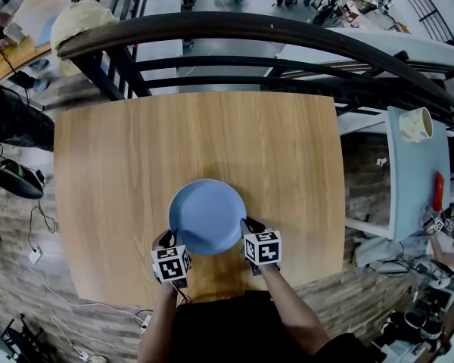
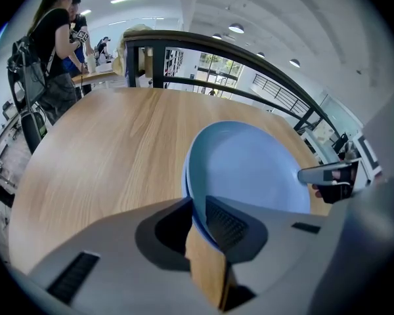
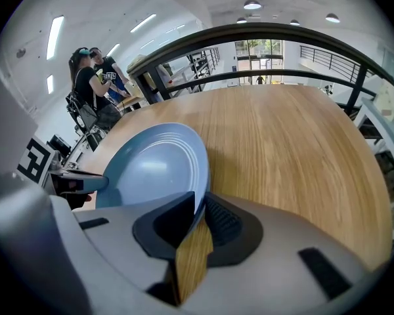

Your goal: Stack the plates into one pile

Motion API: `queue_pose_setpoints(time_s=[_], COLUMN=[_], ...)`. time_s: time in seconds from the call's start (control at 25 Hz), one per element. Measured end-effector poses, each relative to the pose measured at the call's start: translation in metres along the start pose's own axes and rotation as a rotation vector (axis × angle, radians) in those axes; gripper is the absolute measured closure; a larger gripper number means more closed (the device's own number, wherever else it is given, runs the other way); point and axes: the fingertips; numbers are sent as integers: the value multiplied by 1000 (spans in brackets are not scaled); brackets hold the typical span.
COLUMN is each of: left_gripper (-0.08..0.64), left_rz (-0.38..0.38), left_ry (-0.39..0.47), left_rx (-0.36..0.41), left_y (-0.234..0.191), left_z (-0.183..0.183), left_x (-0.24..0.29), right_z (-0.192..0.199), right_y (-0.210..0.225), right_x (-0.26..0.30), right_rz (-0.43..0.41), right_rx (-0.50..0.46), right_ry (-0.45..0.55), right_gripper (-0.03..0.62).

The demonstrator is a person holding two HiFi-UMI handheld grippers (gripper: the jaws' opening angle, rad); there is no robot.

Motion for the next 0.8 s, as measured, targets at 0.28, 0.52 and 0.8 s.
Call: queue_pose_setpoints(time_s=[0.28, 0.52, 0.8], left_gripper=[476, 468, 452], left_rz=[-5, -12, 10], left_ry=[0, -6, -20], left_rx=[28, 31, 32], left_y=[1, -2, 2], left_z=[2, 6, 10], left_x=[-2, -5, -1], right_z=[1, 1, 3], right_y=[-3, -6, -5], right_x=[-1, -3, -1], right_rz=[-1, -2, 1], right_rx=[-17, -43, -48], right_ry=[1, 2, -5], right_gripper=[508, 503, 503])
Point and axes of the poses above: the fingertips, and each gripper's own axes: x forward along the fingers, y to its right, z out of its underside, and after that the axes turned 8 degrees about y, right-handed
